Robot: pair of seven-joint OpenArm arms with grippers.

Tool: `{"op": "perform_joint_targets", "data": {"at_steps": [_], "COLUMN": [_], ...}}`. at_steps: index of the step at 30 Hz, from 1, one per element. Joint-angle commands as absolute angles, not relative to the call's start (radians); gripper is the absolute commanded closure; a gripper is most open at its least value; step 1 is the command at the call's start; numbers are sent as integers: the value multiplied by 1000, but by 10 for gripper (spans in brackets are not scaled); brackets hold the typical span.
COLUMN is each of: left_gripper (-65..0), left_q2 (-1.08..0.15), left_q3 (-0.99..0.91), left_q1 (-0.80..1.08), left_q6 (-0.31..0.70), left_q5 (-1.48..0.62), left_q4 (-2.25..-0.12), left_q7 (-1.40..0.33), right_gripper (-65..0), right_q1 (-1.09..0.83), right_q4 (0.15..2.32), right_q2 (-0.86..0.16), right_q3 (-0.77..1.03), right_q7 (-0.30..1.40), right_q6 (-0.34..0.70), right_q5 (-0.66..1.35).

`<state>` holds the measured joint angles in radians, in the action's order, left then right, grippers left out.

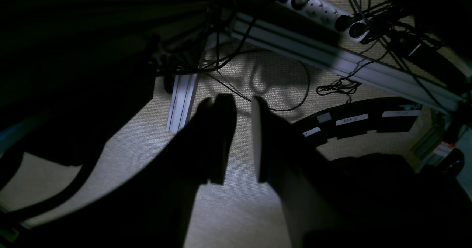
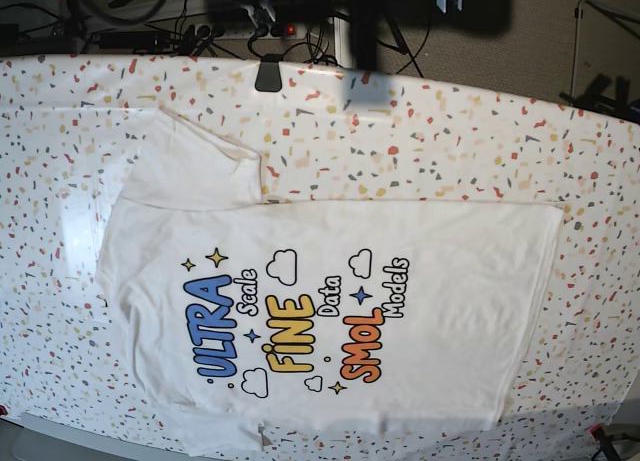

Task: Fold the T-shirt properly

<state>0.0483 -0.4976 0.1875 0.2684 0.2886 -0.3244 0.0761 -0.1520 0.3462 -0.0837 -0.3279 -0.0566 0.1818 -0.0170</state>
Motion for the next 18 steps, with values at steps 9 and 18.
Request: {"op": "perform_joint_targets", "data": {"at_steps": [9, 18], "left_gripper": [-137, -137], "left_q2": [50, 49], "left_q3": [-496, -496], "left_q1": [338, 603], "left_q6": [276, 414], "left_q5": [248, 172], "left_q4": [-577, -1022], "left_q7": [81, 74], "right_gripper": [-126, -126], "right_q1": [-311, -570], "right_q4": [562, 1014], "right_q2": [-150, -316], "right_q3": [-327, -327], "right_q7": [-95, -77], "right_q6": [176, 176], "right_q5": [-15, 103]}}
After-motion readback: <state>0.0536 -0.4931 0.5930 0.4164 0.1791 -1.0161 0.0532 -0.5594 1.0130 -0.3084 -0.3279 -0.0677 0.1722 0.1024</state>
